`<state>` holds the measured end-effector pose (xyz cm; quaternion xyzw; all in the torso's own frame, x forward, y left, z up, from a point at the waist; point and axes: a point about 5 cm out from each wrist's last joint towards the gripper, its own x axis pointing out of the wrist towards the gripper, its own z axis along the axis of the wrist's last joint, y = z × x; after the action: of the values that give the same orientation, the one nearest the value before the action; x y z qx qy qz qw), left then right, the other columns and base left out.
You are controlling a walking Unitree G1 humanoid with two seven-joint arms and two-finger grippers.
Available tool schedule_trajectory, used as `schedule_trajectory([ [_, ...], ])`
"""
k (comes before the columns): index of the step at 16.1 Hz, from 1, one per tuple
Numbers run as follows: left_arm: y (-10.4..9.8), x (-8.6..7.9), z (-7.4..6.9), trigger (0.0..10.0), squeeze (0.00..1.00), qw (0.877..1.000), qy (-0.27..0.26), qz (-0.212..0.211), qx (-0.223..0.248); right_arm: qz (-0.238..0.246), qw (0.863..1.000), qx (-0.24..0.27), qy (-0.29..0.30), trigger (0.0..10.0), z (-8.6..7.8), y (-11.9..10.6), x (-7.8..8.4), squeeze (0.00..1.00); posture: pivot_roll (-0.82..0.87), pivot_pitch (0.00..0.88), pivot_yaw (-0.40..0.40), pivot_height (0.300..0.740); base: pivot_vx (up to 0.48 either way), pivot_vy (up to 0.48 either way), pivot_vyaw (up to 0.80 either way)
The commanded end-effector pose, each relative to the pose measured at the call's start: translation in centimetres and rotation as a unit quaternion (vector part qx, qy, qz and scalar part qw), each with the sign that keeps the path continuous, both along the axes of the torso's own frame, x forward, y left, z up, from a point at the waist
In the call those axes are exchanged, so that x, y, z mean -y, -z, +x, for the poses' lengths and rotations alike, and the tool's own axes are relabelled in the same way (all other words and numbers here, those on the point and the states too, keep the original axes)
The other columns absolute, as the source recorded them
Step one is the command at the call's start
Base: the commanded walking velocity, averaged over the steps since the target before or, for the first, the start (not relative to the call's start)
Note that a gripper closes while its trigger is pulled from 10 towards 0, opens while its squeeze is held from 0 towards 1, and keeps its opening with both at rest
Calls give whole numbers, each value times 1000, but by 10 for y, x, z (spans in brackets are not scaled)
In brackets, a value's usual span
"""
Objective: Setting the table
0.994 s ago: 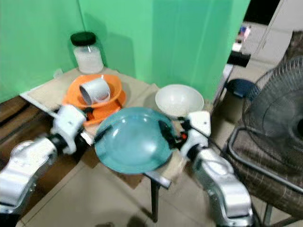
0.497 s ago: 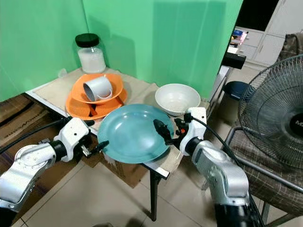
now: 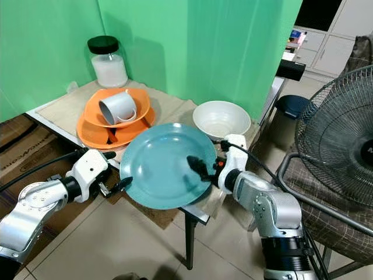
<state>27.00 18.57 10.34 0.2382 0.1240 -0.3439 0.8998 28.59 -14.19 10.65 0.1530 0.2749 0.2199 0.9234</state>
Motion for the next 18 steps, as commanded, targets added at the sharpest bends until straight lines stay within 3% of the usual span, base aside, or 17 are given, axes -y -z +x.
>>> schedule_trajectory([
  [1, 7, -3, -3, 10000, 0, 1000, -3, 10, -12, -8, 1000, -6, -4, 10000, 1, 0, 1, 0, 37, 0, 21, 740, 0, 0, 0],
  [2, 6, -3, -2, 10000, 0, 1000, -3, 10, -11, -5, 1000, -11, 1, 10000, 2, 0, 1, 0, 41, 0, 17, 740, 0, 0, 0],
  [4, 5, -3, -2, 10000, 0, 1000, -1, 10, -9, 19, 1000, -11, 18, 0, 5, -5, 4, 0, 41, 0, 17, 740, 0, 0, 0],
  [10, 4, 0, 0, 10000, 0, 1000, 3, 10, -3, 41, 999, -32, 4, 0, 1, -4, 1, 0, 41, 0, 19, 740, 0, 0, 0],
  [18, 5, 2, 1, 10000, 0, 1000, 7, 10, 3, 25, 992, -121, 1, 0, -4, 3, -1, 0, 43, 0, 15, 740, 0, 0, 0],
])
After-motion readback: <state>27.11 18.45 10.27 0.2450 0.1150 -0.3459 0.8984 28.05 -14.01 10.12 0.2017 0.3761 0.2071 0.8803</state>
